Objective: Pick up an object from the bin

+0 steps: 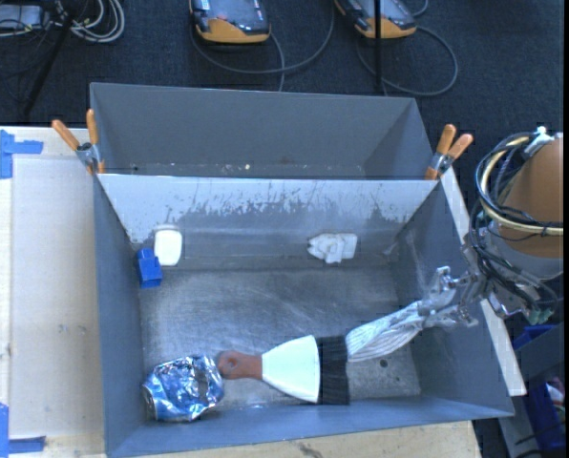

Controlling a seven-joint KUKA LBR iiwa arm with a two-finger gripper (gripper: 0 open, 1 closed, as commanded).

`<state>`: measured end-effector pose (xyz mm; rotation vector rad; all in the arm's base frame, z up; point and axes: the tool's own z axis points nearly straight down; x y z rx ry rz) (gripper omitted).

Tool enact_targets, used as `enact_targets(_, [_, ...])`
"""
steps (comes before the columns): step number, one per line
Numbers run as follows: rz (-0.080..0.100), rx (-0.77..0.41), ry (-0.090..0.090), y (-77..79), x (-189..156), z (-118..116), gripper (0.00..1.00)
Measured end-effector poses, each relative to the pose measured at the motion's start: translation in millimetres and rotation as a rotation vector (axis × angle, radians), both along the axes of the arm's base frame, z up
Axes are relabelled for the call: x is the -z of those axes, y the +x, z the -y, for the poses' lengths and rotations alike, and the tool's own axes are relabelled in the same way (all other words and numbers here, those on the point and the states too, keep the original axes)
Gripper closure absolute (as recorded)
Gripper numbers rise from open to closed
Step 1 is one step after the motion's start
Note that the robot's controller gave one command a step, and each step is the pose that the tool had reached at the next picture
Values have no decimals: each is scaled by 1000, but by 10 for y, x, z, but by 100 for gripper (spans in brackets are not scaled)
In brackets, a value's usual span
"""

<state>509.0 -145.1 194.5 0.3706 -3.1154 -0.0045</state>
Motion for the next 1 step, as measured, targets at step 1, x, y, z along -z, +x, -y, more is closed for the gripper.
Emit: enact_targets(1, [8,5,-3,46,-321,35,100])
